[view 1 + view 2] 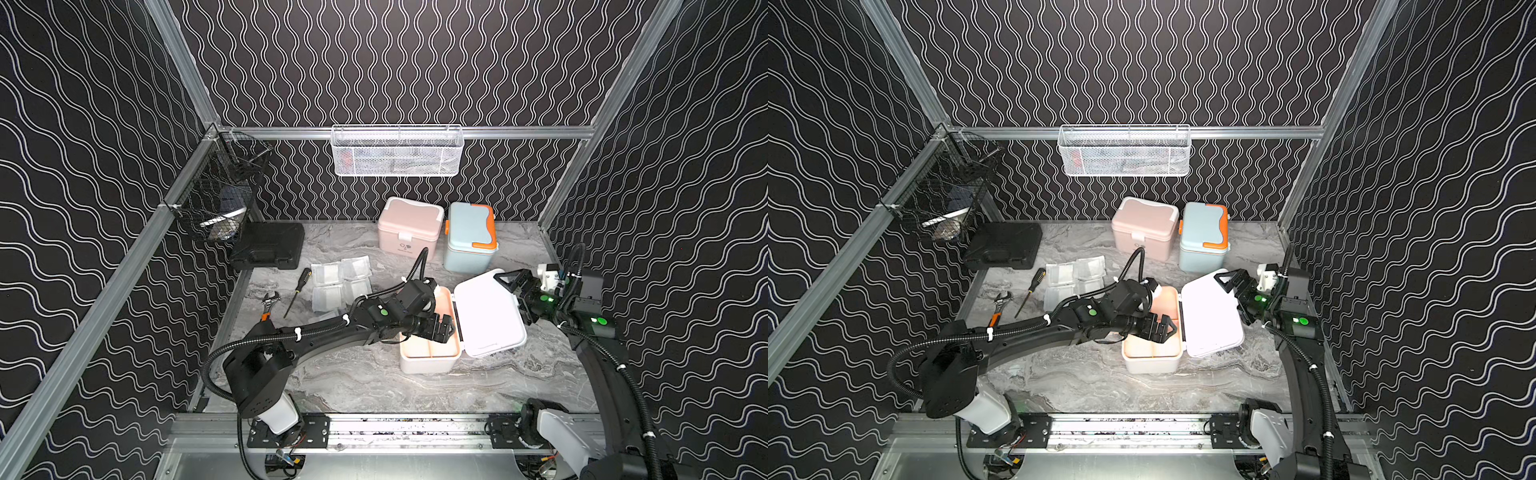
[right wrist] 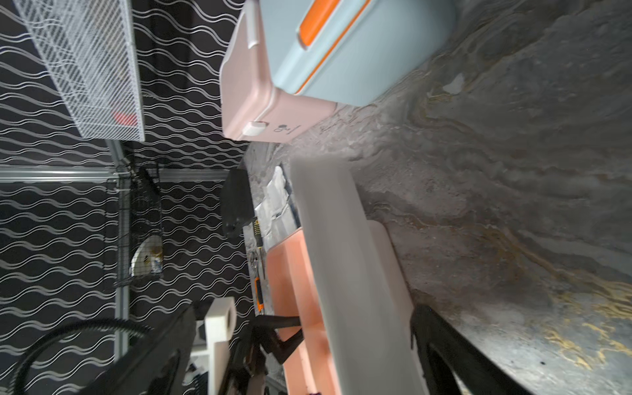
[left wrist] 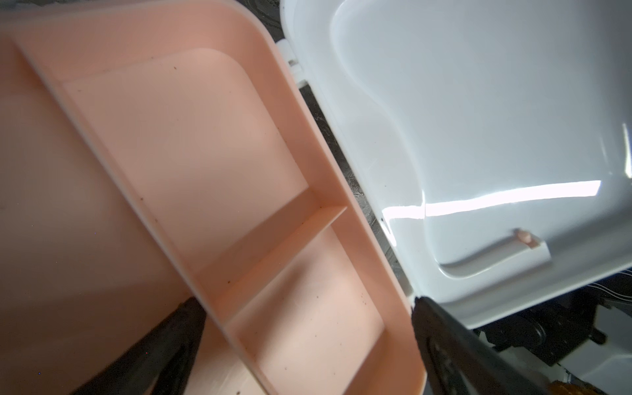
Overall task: Open first aid kits and take out gauze
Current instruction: Close the lid of the first aid kit.
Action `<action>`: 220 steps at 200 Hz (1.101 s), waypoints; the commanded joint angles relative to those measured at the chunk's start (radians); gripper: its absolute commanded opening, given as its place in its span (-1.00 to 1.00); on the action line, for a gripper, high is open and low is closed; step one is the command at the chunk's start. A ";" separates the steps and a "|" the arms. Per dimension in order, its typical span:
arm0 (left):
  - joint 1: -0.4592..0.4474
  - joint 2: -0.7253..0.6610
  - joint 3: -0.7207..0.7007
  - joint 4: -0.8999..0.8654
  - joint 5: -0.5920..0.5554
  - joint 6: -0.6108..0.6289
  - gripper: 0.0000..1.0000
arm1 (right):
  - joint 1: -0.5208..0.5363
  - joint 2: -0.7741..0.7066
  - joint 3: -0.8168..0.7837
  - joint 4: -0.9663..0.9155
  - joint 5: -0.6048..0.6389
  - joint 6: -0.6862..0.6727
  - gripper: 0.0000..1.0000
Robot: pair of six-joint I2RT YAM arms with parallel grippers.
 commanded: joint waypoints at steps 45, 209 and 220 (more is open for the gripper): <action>-0.001 -0.014 -0.040 0.035 0.105 -0.050 0.98 | 0.165 0.014 0.144 -0.076 -0.069 0.019 1.00; 0.065 -0.504 -0.174 -0.237 -0.138 -0.050 0.98 | 0.523 0.153 0.293 -0.086 0.073 -0.001 1.00; 0.079 -0.557 -0.187 -0.271 -0.156 -0.050 0.98 | 0.544 0.166 0.294 -0.085 0.075 -0.005 1.00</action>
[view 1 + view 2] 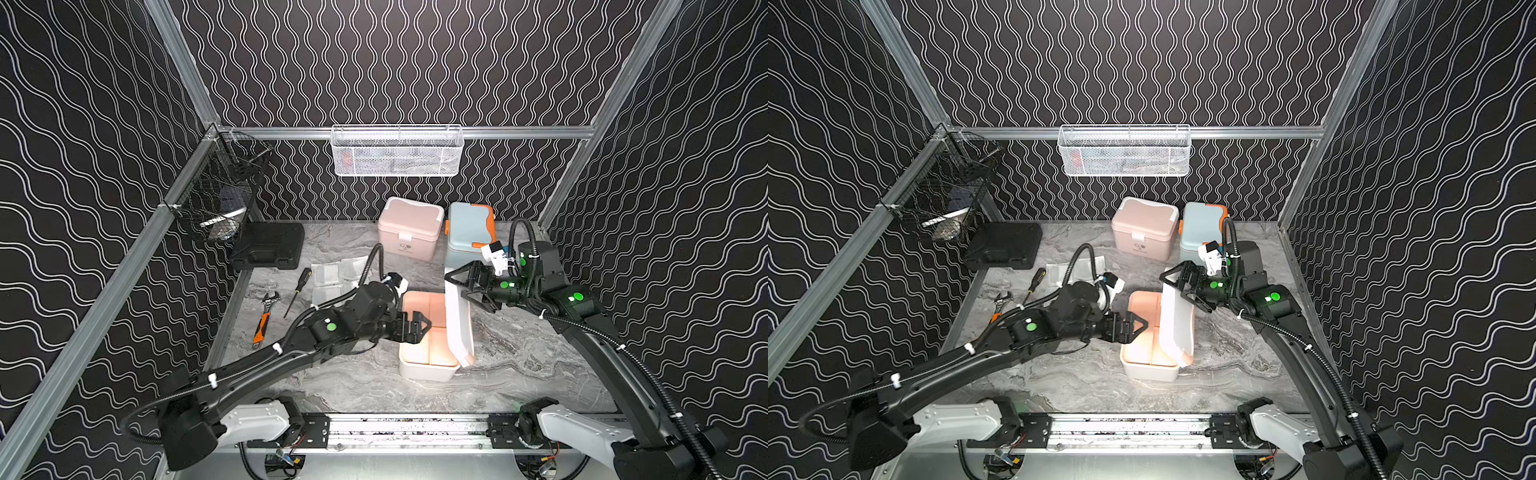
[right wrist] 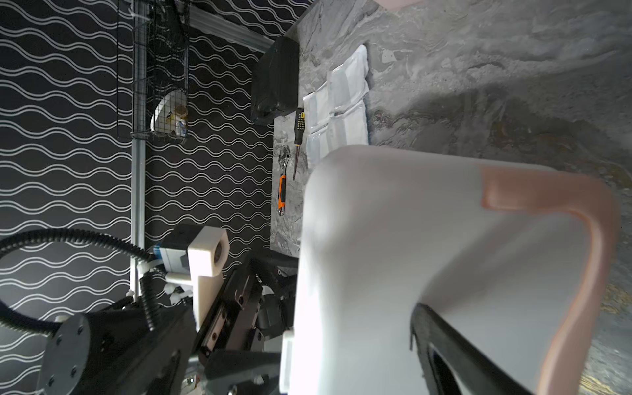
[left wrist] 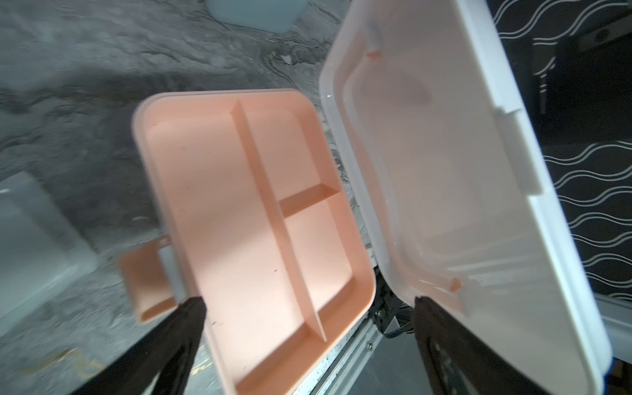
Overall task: Open first aid kits and take out gauze
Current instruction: Close the lid of the first aid kit.
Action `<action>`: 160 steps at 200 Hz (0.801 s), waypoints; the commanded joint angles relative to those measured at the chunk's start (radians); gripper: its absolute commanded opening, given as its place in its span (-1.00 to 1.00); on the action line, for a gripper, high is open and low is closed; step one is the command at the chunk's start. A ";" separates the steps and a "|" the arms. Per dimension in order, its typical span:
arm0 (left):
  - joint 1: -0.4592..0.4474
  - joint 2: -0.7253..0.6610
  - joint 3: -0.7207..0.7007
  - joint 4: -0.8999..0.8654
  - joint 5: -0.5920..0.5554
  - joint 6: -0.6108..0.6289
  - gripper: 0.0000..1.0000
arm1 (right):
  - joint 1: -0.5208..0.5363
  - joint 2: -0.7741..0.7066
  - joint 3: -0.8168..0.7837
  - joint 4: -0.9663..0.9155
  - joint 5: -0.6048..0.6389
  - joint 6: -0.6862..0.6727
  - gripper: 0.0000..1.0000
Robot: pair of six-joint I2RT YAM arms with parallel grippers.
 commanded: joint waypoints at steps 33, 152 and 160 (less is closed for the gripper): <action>0.037 -0.201 -0.040 -0.168 -0.118 0.025 0.98 | 0.112 0.070 0.007 0.019 0.029 -0.011 1.00; 0.209 -0.184 -0.146 -0.001 0.222 -0.030 0.98 | 0.263 0.174 0.086 -0.263 0.476 -0.148 1.00; 0.209 -0.178 -0.152 0.004 0.235 -0.032 0.98 | 0.261 0.171 0.073 -0.262 0.487 -0.152 1.00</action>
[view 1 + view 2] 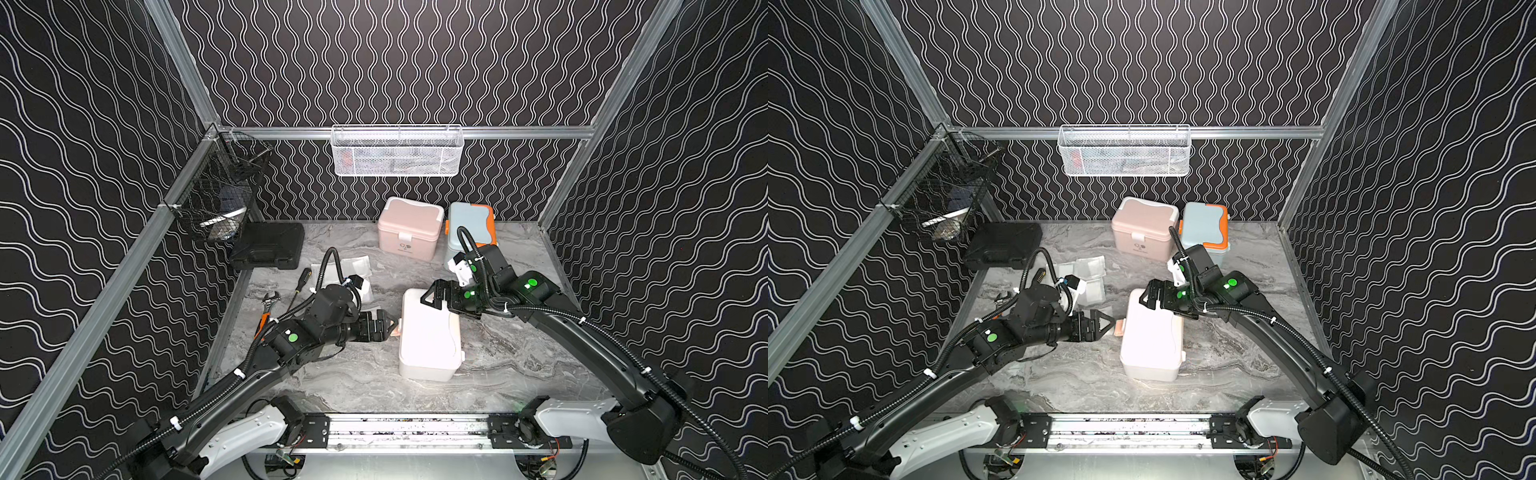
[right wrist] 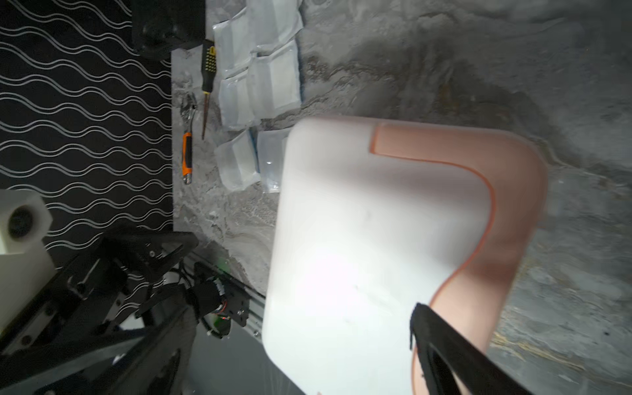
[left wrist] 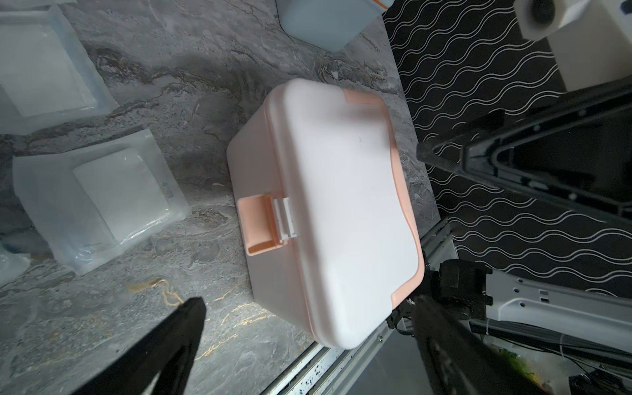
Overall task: Open first aid kits and take out gauze
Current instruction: Close the lid of the first aid kit.
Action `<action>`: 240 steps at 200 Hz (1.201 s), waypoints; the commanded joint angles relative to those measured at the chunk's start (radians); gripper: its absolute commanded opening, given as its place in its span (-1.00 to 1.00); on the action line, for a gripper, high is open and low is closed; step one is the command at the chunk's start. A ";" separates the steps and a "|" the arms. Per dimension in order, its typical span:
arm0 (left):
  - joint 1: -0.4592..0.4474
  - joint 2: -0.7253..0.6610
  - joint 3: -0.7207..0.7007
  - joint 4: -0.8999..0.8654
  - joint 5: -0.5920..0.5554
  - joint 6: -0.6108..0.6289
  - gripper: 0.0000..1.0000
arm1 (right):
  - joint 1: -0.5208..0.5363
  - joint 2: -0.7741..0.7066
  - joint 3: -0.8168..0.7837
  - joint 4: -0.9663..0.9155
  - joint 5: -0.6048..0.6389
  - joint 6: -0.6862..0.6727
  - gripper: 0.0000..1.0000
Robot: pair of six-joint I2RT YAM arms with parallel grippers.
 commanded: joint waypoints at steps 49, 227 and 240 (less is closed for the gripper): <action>0.009 -0.001 -0.057 0.073 0.125 -0.034 0.98 | -0.024 0.010 -0.084 -0.006 0.078 -0.038 1.00; -0.204 0.123 -0.213 0.483 0.089 -0.213 0.98 | -0.015 0.080 0.066 -0.067 0.107 -0.135 1.00; -0.203 0.093 -0.221 0.451 0.079 -0.203 0.98 | 0.000 0.063 0.066 -0.054 0.077 -0.147 1.00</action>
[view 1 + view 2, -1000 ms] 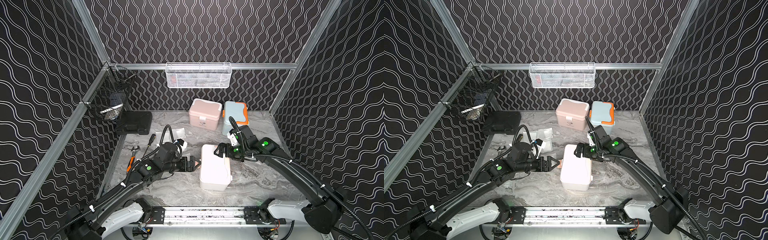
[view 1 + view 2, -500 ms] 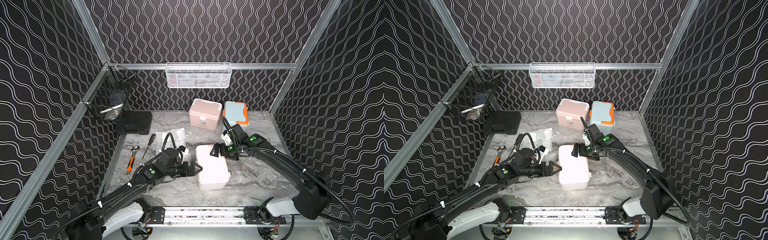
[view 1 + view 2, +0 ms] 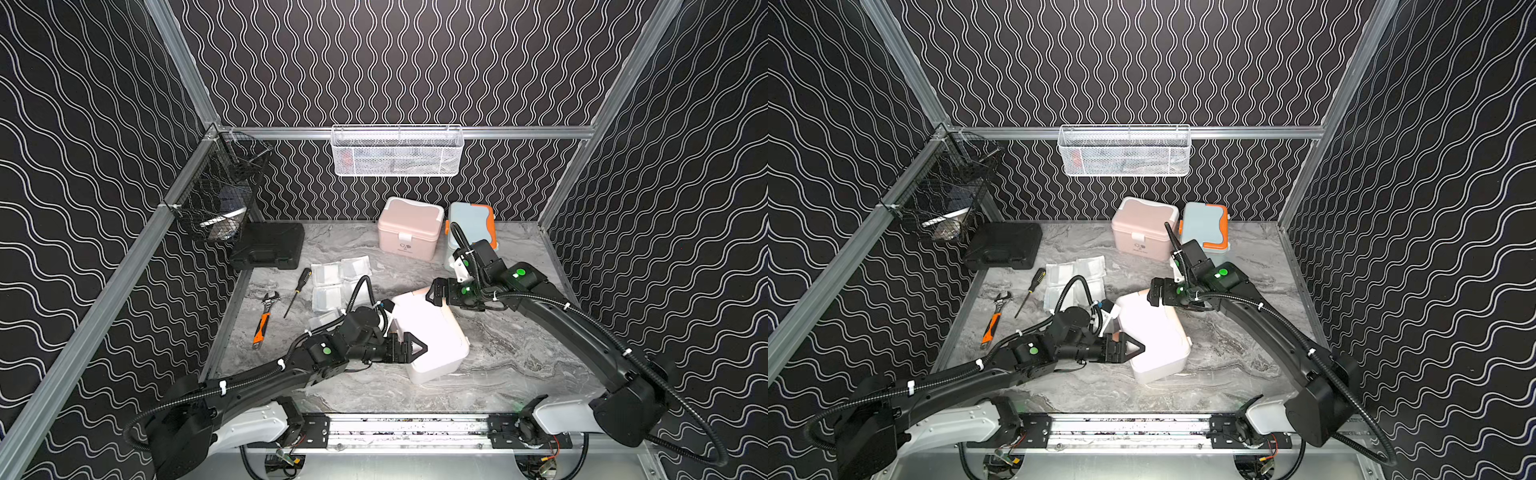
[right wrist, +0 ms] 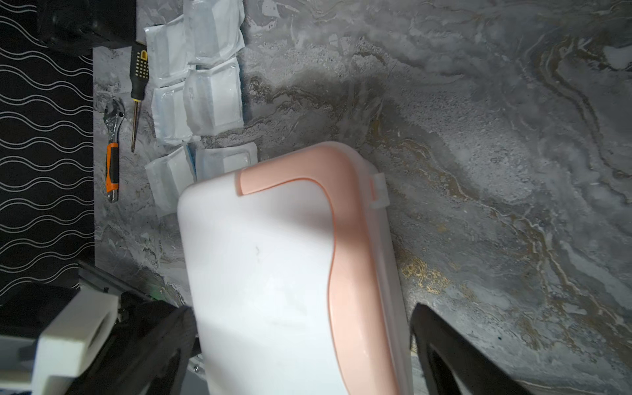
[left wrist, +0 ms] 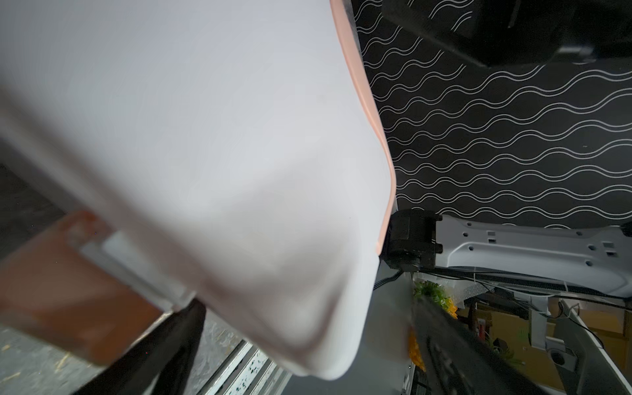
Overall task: Open first aid kits and take out gauze
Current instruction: Close the lid of the first aid kit.
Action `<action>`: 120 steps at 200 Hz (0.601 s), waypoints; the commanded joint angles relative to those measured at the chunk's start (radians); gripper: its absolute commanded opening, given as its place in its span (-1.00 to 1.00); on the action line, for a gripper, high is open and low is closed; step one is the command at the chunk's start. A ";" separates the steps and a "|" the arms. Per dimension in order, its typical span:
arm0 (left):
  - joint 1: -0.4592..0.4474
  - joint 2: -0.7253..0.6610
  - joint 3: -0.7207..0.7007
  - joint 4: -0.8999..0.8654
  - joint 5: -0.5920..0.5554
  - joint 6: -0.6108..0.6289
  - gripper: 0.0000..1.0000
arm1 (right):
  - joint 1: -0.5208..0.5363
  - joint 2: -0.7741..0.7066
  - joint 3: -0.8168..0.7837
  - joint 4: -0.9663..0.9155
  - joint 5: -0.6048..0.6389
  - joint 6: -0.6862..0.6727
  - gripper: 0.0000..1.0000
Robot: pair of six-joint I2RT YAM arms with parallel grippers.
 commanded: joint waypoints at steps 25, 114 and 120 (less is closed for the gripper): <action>0.025 -0.111 -0.034 -0.068 -0.035 0.020 0.98 | 0.054 -0.024 0.023 -0.019 -0.060 -0.052 0.98; 0.202 -0.273 -0.172 -0.053 0.068 -0.016 0.98 | 0.216 0.076 0.036 -0.055 -0.026 -0.062 0.15; 0.212 -0.258 -0.191 0.010 0.088 -0.032 0.98 | 0.219 0.082 0.034 -0.059 -0.020 -0.057 0.05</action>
